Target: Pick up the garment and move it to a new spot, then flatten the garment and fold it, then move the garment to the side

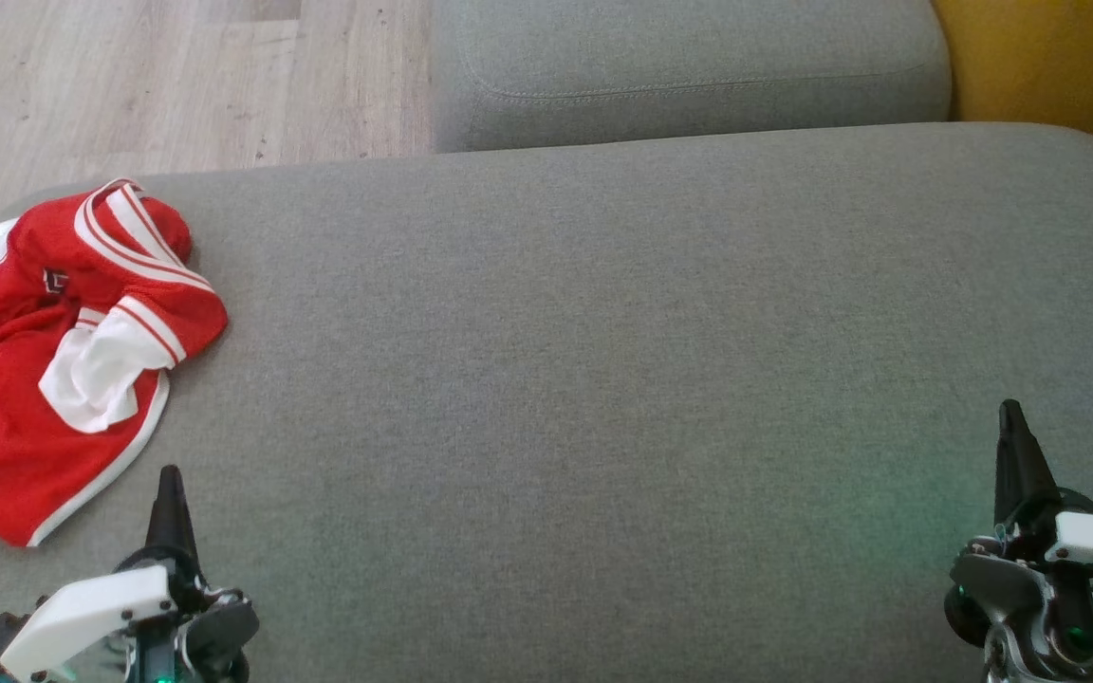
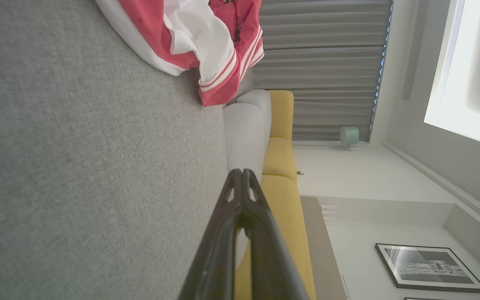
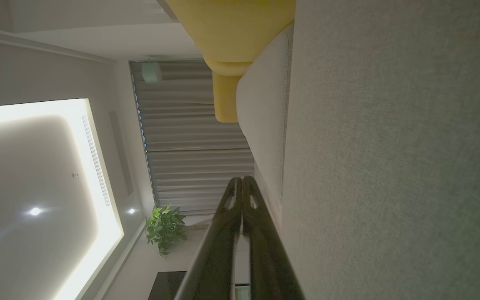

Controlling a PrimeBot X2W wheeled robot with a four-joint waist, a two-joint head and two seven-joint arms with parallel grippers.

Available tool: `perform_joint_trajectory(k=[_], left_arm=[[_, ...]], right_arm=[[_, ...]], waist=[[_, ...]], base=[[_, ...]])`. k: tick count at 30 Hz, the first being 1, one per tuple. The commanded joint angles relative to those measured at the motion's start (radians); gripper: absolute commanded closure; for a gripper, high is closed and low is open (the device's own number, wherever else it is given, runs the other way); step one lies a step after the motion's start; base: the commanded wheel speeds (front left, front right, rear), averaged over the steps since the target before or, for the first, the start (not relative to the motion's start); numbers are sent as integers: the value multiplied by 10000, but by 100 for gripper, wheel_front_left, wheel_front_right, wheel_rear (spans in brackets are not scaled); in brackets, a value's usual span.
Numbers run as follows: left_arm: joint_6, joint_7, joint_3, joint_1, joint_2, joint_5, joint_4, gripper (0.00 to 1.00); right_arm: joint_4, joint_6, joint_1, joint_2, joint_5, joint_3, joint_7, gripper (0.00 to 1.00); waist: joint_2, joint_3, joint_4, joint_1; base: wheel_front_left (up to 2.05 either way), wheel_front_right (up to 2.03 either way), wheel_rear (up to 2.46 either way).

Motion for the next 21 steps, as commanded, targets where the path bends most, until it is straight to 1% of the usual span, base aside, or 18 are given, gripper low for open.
perform_joint_trajectory(k=[1,10,11,15,21], left_arm=[[-65,70,345,-485,45,5,-367,100],[-65,70,345,-485,45,5,-367,100],[2,-2,0,0,0,0,3,0],[12,-10,-108,327,-13,1,573,0],[42,-185,-288,394,-11,54,429,0]], right_arm=[[-365,37,-509,-49,-28,211,57,100],[-365,37,-509,-49,-28,211,57,100],[5,0,0,0,0,1,-1,0],[615,-2,338,40,-1,22,-8,0],[514,0,391,36,-40,185,-184,0]], waist=[[0,0,0,0],[0,0,0,0],[0,0,0,0],[0,-1,0,0],[0,-21,-6,0]], base=[[0,0,0],[0,0,0],[0,0,0],[0,0,0],[0,0,0]])
